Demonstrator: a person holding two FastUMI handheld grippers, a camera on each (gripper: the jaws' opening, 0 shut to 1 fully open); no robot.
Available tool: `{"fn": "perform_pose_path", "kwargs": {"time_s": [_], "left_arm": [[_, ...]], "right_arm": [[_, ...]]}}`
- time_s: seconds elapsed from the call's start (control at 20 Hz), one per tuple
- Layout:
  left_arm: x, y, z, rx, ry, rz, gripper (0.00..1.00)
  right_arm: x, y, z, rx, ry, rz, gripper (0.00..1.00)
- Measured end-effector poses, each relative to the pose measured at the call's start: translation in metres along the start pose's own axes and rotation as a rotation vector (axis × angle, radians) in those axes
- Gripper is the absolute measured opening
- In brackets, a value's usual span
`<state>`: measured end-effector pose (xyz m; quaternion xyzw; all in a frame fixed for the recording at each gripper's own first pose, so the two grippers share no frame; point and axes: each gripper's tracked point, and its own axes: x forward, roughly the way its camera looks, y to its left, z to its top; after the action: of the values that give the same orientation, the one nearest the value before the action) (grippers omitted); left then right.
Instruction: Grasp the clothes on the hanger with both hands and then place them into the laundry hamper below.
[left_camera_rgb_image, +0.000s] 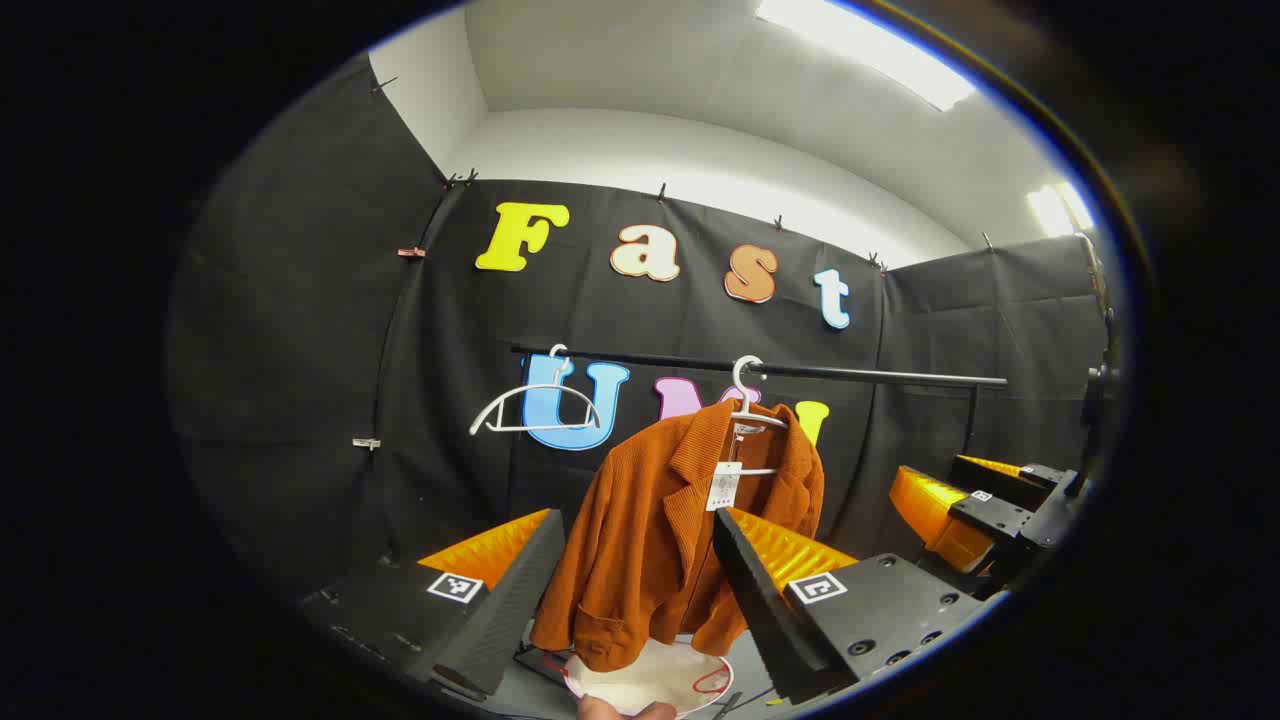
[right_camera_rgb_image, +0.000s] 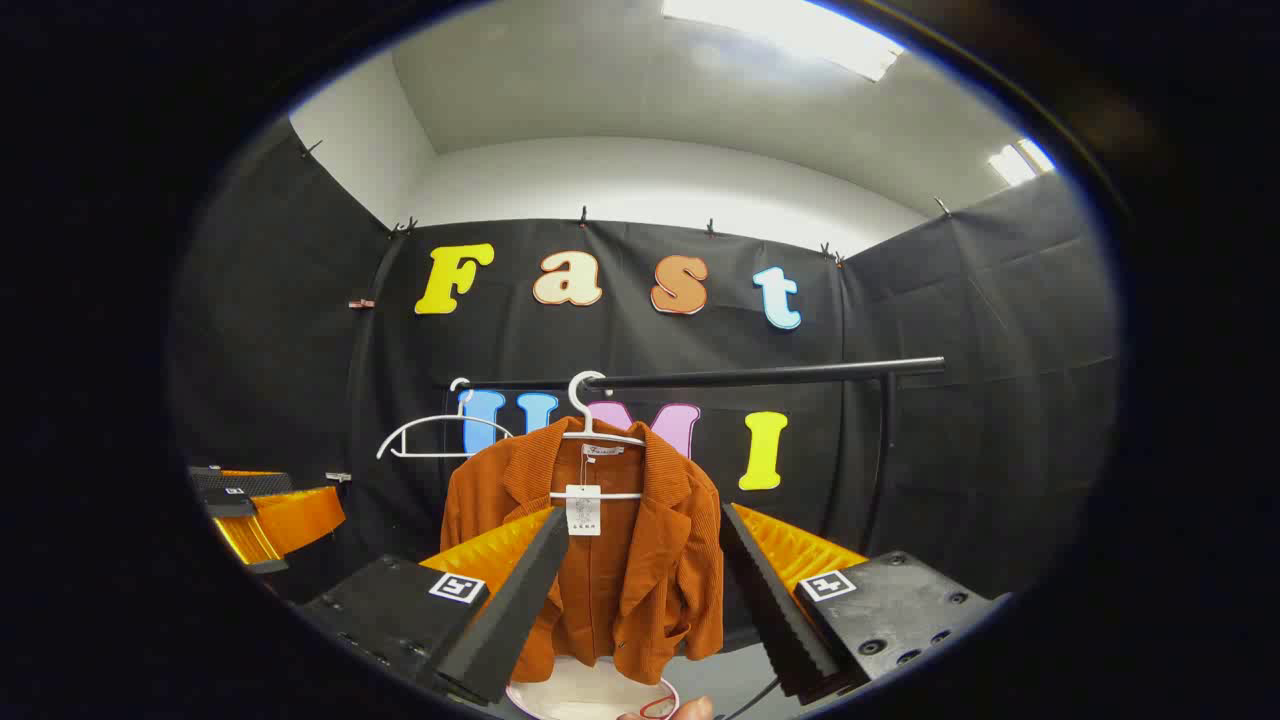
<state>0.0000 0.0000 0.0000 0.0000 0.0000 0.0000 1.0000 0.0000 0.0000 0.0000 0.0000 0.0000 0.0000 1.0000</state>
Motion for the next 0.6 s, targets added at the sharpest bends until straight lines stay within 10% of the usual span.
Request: {"fn": "perform_pose_path", "kwargs": {"time_s": [0.6], "left_arm": [[0.0074, -0.0053, -0.0018, 0.013, 0.004, -0.013, 0.95]], "right_arm": [[0.0054, -0.0069, -0.0016, -0.004, -0.001, -0.004, 0.98]]}}
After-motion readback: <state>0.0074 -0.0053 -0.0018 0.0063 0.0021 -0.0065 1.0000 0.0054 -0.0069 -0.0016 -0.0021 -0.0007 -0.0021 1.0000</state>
